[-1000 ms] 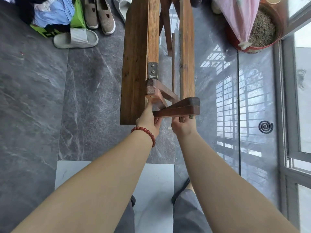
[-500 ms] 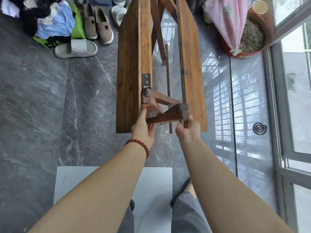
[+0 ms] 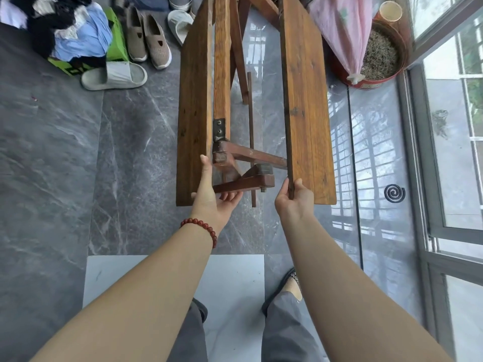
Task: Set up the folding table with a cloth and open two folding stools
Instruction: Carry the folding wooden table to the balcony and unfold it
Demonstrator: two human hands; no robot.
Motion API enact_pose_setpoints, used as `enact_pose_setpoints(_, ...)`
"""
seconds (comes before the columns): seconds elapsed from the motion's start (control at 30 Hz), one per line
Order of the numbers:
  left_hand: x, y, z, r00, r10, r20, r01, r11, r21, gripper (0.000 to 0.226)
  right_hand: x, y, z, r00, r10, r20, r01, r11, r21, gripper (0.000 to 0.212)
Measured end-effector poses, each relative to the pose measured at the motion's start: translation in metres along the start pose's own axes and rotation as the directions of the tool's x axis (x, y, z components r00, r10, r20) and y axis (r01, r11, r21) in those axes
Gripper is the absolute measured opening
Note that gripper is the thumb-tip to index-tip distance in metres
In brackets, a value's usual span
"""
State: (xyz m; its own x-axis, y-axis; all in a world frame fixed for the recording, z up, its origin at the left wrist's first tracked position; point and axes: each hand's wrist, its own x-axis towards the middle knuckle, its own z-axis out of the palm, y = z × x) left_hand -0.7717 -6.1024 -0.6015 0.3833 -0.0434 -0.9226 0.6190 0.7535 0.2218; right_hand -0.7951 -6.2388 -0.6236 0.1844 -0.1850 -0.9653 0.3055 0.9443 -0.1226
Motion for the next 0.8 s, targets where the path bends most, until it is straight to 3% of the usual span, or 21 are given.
enact_pose_setpoints(0.03, -0.004, -0.002, 0.001, 1.0, -0.005, 0.019, 0.006, 1.0, -0.004, 0.128, 0.0, 0.002, 0.0, 1.0, -0.007, -0.014, 0.008, 1.0, 0.009, 0.028)
enact_pose_setpoints(0.07, -0.007, -0.003, 0.003, 0.999, -0.005, 0.046, 0.004, 1.0, 0.011, 0.126, -0.001, 0.004, 0.0, 1.0, -0.01, -0.014, 0.01, 1.0, 0.012, 0.027)
enact_pose_setpoints(0.17, -0.019, -0.009, 0.01, 0.995, 0.03, 0.094, -0.036, 0.997, 0.064, 0.073, -0.002, 0.01, -0.006, 1.0, 0.001, -0.008, -0.001, 1.0, 0.024, 0.028)
enact_pose_setpoints(0.23, -0.023, -0.011, 0.01, 0.995, 0.037, 0.088, -0.042, 0.998, 0.052, 0.06, -0.002, 0.011, -0.012, 1.0, 0.009, -0.007, -0.009, 1.0, 0.014, 0.028)
enact_pose_setpoints(0.53, -0.029, -0.009, 0.007, 0.994, 0.067, 0.088, -0.066, 0.998, -0.014, 0.032, -0.01, 0.003, -0.012, 1.0, -0.009, 0.0, 0.009, 1.0, -0.021, 0.029)
enact_pose_setpoints(0.8, -0.038, -0.001, 0.011, 0.994, 0.105, -0.014, -0.104, 0.993, 0.048, 0.038, -0.018, -0.006, -0.011, 0.999, -0.04, 0.011, 0.04, 0.999, -0.024, 0.031)
